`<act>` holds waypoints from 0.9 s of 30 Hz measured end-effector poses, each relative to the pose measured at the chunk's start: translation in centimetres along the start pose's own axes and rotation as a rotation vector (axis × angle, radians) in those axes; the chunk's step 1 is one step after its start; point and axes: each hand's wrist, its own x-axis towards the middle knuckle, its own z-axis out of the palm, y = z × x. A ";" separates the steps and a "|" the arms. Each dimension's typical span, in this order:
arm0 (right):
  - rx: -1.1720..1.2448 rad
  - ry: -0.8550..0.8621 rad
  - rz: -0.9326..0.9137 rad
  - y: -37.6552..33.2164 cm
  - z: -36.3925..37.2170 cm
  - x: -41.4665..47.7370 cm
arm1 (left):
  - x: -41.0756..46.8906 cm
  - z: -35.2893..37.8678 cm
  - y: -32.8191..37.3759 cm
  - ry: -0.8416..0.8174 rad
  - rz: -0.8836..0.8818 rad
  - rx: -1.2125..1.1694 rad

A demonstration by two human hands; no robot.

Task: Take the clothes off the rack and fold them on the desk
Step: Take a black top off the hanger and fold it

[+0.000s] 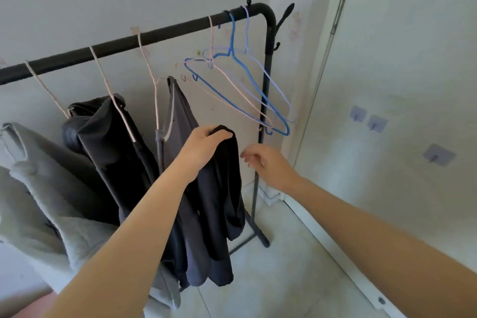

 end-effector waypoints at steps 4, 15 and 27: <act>-0.048 -0.182 0.227 3.4 2.1 -9.4 | -2.0 3.6 -0.4 -0.158 -0.014 0.006; 0.320 0.239 0.798 3.9 5.6 -29.6 | -12.4 14.4 0.5 -0.261 -0.086 -0.113; 0.240 0.995 0.840 4.0 -10.7 -48.8 | -22.5 19.3 -3.0 -0.628 0.093 0.212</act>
